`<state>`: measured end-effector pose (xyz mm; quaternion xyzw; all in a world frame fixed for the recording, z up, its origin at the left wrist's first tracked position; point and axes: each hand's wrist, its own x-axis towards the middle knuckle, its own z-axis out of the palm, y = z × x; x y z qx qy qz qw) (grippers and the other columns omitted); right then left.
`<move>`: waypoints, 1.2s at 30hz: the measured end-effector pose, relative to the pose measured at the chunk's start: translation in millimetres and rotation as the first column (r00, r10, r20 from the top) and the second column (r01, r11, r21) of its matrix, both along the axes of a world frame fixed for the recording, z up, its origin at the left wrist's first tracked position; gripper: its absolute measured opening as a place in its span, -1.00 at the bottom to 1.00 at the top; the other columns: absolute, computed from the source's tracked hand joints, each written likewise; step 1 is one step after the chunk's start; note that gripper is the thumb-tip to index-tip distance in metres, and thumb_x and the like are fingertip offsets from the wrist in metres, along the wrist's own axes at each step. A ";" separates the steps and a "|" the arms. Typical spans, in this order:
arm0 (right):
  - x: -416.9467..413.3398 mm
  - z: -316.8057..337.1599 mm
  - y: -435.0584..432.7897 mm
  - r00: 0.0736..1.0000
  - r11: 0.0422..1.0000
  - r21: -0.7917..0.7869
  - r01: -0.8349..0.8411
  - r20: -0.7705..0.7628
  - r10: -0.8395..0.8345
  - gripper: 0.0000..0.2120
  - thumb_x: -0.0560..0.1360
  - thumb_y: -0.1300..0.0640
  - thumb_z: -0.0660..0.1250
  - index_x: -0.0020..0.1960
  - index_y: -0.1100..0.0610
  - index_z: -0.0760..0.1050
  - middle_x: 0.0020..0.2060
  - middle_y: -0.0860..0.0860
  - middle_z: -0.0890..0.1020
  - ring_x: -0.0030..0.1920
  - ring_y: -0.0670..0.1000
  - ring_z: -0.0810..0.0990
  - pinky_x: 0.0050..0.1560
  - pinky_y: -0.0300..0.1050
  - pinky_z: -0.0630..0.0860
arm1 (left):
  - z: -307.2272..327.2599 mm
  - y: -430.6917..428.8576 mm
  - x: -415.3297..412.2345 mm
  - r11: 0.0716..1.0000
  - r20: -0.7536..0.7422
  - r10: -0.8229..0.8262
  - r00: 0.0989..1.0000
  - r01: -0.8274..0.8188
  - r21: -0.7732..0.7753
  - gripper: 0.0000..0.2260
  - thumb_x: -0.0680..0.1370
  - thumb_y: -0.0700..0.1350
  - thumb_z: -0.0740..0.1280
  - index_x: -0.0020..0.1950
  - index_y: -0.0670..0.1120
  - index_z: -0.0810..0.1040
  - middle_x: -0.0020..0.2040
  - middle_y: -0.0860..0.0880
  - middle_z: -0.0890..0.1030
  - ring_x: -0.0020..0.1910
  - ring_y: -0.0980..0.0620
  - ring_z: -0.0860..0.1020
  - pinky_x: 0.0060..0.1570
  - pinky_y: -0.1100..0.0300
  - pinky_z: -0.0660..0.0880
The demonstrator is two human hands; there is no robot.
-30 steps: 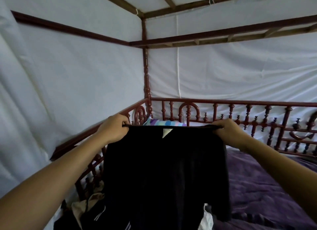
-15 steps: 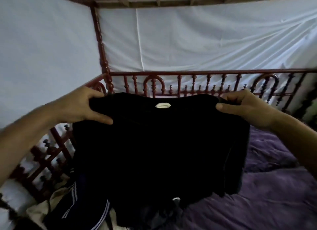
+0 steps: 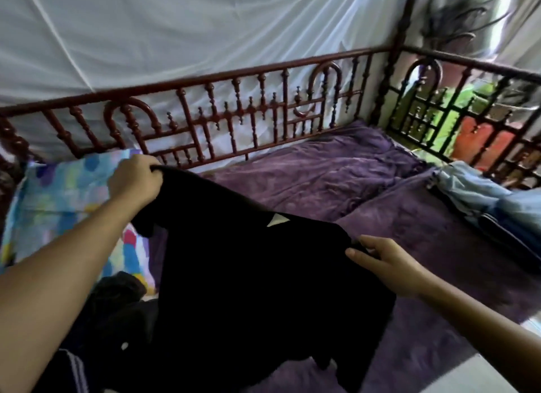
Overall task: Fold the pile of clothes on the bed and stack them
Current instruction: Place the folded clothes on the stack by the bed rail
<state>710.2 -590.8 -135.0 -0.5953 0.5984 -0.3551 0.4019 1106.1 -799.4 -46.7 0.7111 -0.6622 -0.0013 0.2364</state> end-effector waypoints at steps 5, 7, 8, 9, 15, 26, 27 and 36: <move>-95.3 -82.0 9.9 0.887 0.907 -0.012 0.422 -0.201 -0.416 -0.67 0.48 -0.08 0.38 -0.25 0.09 0.34 -0.50 -0.08 0.49 -0.49 -0.18 0.35 -0.42 -0.08 0.37 | -51.1 -47.8 -164.1 0.974 -0.081 -0.105 0.991 0.118 0.191 -0.79 0.53 -0.21 0.21 0.02 -0.10 0.63 -0.03 -0.23 0.63 -0.04 -0.23 0.61 -0.07 0.03 0.51; -134.0 -111.8 7.7 0.822 0.848 0.000 0.530 -0.247 -0.513 -0.74 0.49 -0.08 0.36 -0.19 0.05 0.37 -0.43 -0.10 0.58 -0.47 -0.14 0.46 -0.38 -0.02 0.45 | -72.6 -66.7 -226.5 0.947 -0.280 -0.068 0.957 0.151 0.284 -0.81 0.56 -0.26 0.20 -0.05 -0.09 0.60 -0.24 -0.17 0.62 -0.36 -0.14 0.65 -0.33 0.11 0.59; -154.9 -127.8 4.3 0.797 0.825 0.015 0.565 -0.269 -0.540 -0.77 0.50 -0.07 0.34 -0.17 0.03 0.36 -0.43 -0.08 0.58 -0.45 -0.12 0.49 -0.37 -0.01 0.46 | -84.2 -75.9 -257.7 0.932 -0.386 -0.017 0.923 0.154 0.328 -0.82 0.57 -0.28 0.20 -0.07 -0.09 0.57 -0.30 -0.13 0.59 -0.50 -0.08 0.62 -0.48 0.12 0.59; -176.8 -143.9 -0.3 0.779 0.806 0.037 0.590 -0.288 -0.557 -0.78 0.51 -0.06 0.32 -0.16 0.03 0.35 -0.43 -0.05 0.58 -0.44 -0.10 0.50 -0.37 0.01 0.46 | -97.2 -85.4 -288.0 0.917 -0.473 0.031 0.880 0.163 0.363 -0.83 0.58 -0.30 0.20 -0.07 -0.10 0.55 -0.31 -0.12 0.57 -0.57 -0.05 0.59 -0.57 0.13 0.55; -309.2 -231.4 -34.2 0.722 0.700 0.207 0.683 -0.329 -0.608 -0.87 0.54 -0.04 0.22 -0.13 -0.02 0.35 -0.36 -0.07 0.58 -0.31 0.03 0.56 -0.33 -0.01 0.43 | -197.8 -139.6 -465.9 0.877 -0.676 0.115 0.728 0.245 0.413 -0.80 0.56 -0.37 0.16 -0.10 -0.15 0.52 -0.19 -0.20 0.57 -0.51 -0.10 0.60 -0.58 0.18 0.52; -459.8 -343.1 -83.4 0.665 0.546 0.394 0.739 -0.555 -0.500 -0.78 0.56 -0.14 0.14 -0.04 0.01 0.30 -0.16 0.11 0.55 -0.15 0.20 0.48 -0.16 0.05 0.38 | -347.8 -184.2 -663.7 0.748 -0.647 -0.163 0.745 0.521 0.411 -0.85 0.55 -0.14 0.33 0.10 -0.05 0.60 0.08 -0.04 0.61 0.07 0.06 0.54 -0.01 0.47 0.42; -463.3 -349.7 -88.3 0.679 0.539 0.428 0.725 -0.576 -0.455 -0.79 0.56 -0.13 0.15 -0.03 0.00 0.30 -0.14 0.12 0.55 -0.15 0.19 0.47 -0.16 0.03 0.37 | -358.6 -188.9 -665.3 0.718 -0.648 -0.168 0.743 0.542 0.436 -0.77 0.56 -0.13 0.33 0.21 -0.05 0.56 0.25 -0.08 0.53 0.25 0.03 0.48 0.21 0.35 0.39; -425.5 -348.7 -168.5 0.714 0.777 0.406 0.481 -0.695 -0.079 -0.62 0.50 0.04 0.29 0.29 0.04 0.37 0.16 0.12 0.48 0.18 0.20 0.42 0.02 0.08 0.42 | -391.2 -158.8 -464.6 0.713 -0.316 0.058 0.947 0.182 0.677 -0.69 0.51 -0.08 0.40 0.25 -0.05 0.53 0.24 -0.11 0.54 0.24 -0.10 0.49 0.28 0.02 0.41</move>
